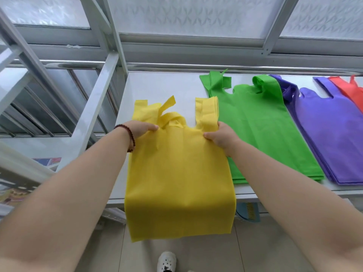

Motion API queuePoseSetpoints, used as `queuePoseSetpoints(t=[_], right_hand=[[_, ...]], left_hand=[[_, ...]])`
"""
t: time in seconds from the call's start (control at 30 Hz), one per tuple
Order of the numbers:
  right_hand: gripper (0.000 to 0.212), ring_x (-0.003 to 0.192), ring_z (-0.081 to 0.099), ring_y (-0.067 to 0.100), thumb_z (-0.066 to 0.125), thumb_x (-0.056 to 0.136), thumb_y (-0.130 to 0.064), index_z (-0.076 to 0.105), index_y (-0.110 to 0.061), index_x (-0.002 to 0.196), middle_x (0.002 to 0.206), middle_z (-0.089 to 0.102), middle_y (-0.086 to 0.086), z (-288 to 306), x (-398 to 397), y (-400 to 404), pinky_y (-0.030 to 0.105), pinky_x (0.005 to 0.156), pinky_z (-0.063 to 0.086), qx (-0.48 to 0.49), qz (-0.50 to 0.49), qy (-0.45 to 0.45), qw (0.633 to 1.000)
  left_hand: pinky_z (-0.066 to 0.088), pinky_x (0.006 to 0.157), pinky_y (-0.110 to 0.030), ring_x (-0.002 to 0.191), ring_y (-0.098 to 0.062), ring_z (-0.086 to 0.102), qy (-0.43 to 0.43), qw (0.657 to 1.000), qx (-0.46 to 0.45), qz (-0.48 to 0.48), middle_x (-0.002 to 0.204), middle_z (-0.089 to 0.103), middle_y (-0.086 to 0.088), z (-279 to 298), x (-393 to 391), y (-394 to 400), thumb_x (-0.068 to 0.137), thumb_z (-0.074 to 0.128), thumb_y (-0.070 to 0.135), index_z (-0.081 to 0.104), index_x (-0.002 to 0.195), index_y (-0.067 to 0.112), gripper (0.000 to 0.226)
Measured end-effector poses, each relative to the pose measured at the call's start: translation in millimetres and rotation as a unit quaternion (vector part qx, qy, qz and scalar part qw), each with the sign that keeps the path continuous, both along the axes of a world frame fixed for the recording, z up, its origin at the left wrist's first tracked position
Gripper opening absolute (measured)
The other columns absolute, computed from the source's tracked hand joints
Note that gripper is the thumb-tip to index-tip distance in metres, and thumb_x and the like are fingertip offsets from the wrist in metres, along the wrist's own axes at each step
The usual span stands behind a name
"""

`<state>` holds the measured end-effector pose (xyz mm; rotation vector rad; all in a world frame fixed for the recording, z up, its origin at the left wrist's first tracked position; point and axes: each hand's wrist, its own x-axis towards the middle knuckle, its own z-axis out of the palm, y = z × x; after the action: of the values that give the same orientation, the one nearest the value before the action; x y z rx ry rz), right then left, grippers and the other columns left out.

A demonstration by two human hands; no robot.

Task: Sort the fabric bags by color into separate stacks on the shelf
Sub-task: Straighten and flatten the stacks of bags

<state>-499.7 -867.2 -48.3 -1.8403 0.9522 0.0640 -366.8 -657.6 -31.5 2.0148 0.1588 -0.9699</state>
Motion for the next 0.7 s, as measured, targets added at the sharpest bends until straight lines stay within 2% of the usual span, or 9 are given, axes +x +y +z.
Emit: queuePoseSetpoints(t=[0.07,0.17,0.27,0.33,0.37,0.43,0.5,0.6,0.7], right_hand=[[0.061,0.117,0.054,0.031,0.065,0.085,-0.018,0.039,-0.008,0.14,0.132,0.054,0.011,-1,0,0,0.049,0.1,0.046,0.0,0.0,-0.003,1.0],[0.061,0.118,0.054,0.031,0.065,0.085,-0.018,0.038,-0.008,0.14,0.133,0.054,0.012,-1,-1,1,0.049,0.1,0.046,-0.005,0.001,-0.006,1.0],[0.061,0.119,0.053,0.03,0.064,0.086,-0.018,0.038,-0.008,0.14,0.133,0.053,0.012,-1,-1,1,0.049,0.101,0.045,-0.005,0.001,-0.007,1.0],[0.06,0.119,0.053,0.03,0.064,0.086,-0.017,0.038,-0.008,0.14,0.133,0.053,0.012,-1,-1,1,0.048,0.101,0.045,-0.008,-0.001,-0.007,1.0],[0.06,0.118,0.053,0.03,0.064,0.086,-0.017,0.038,-0.008,0.14,0.133,0.053,0.012,-1,-1,2,0.048,0.101,0.045,-0.008,-0.002,-0.008,1.0],[0.061,0.118,0.054,0.03,0.064,0.086,-0.017,0.038,-0.008,0.14,0.133,0.053,0.012,-2,-1,2,0.048,0.101,0.046,-0.008,-0.004,-0.011,1.0],[0.063,0.12,0.052,0.031,0.064,0.086,-0.019,0.036,-0.008,0.141,0.135,0.052,0.012,-2,-1,2,0.049,0.101,0.045,-0.009,-0.004,-0.009,1.0],[0.065,0.122,0.051,0.031,0.064,0.086,-0.02,0.034,-0.008,0.142,0.137,0.05,0.012,-2,-1,3,0.049,0.102,0.044,-0.009,-0.007,-0.008,1.0],[0.065,0.123,0.051,0.031,0.064,0.086,-0.02,0.035,-0.008,0.142,0.137,0.05,0.011,-1,-1,4,0.049,0.103,0.044,-0.014,-0.009,-0.007,1.0]], left_hand=[[0.047,0.094,-0.053,0.116,-0.035,0.055,0.001,0.999,-0.048,-0.002,0.135,0.051,-0.009,3,4,1,0.058,0.083,0.037,0.039,0.138,0.019,0.093],[0.051,0.088,-0.049,0.11,-0.034,0.059,-0.034,0.977,-0.205,0.041,0.128,0.058,-0.013,4,5,4,0.078,0.07,0.005,0.045,0.134,0.017,0.062],[0.053,0.083,-0.045,0.11,-0.034,0.059,-0.021,0.96,-0.273,0.062,0.121,0.061,-0.011,1,3,11,0.079,0.066,-0.004,0.046,0.133,0.019,0.062],[0.057,0.076,-0.039,0.104,-0.03,0.06,-0.057,0.949,-0.304,0.059,0.109,0.063,-0.007,2,-1,11,0.08,0.061,-0.01,0.048,0.129,0.019,0.059],[0.058,0.073,-0.035,0.099,-0.026,0.061,-0.08,0.942,-0.322,0.056,0.105,0.063,-0.003,1,-2,11,0.079,0.059,-0.013,0.046,0.131,0.022,0.064],[0.056,0.079,-0.032,0.1,-0.018,0.06,-0.123,0.929,-0.346,0.039,0.115,0.059,0.003,1,-4,10,0.078,0.059,-0.016,0.033,0.142,0.032,0.085],[0.049,0.092,-0.033,0.115,-0.014,0.052,-0.183,0.925,-0.332,0.01,0.134,0.045,0.005,-3,-5,11,0.077,0.062,-0.015,0.015,0.146,0.04,0.1],[0.034,0.104,-0.029,0.135,-0.01,0.026,-0.282,0.934,-0.217,-0.033,0.155,0.017,0.006,-10,-3,15,0.076,0.067,-0.007,0.001,0.146,0.045,0.109],[0.037,0.108,-0.04,0.143,-0.029,0.019,-0.324,0.93,-0.156,-0.074,0.159,-0.006,0.005,-19,0,18,0.073,0.067,-0.006,-0.005,0.143,0.049,0.115]])
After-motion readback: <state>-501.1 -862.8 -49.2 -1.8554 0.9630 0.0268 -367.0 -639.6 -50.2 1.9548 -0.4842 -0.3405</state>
